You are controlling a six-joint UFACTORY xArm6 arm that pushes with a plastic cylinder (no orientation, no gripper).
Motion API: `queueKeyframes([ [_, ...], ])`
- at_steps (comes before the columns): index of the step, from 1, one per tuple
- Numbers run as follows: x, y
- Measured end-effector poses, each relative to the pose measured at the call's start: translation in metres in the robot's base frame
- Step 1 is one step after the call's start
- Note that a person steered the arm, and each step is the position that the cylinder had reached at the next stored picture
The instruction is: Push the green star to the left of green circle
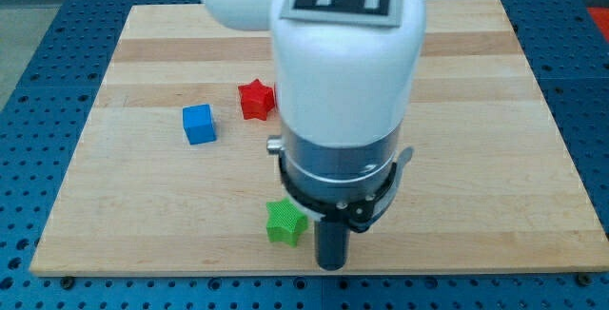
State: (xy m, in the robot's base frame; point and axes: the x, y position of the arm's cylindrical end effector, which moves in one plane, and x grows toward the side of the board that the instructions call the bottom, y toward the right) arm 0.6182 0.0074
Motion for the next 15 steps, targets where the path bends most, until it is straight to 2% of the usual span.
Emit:
queueKeyframes([
  [6,-0.053,-0.097],
  [9,-0.058,-0.053],
  [10,-0.081,-0.062],
  [11,-0.099,-0.094],
  [12,-0.101,-0.12],
  [14,-0.116,-0.119],
  [15,-0.106,-0.116],
])
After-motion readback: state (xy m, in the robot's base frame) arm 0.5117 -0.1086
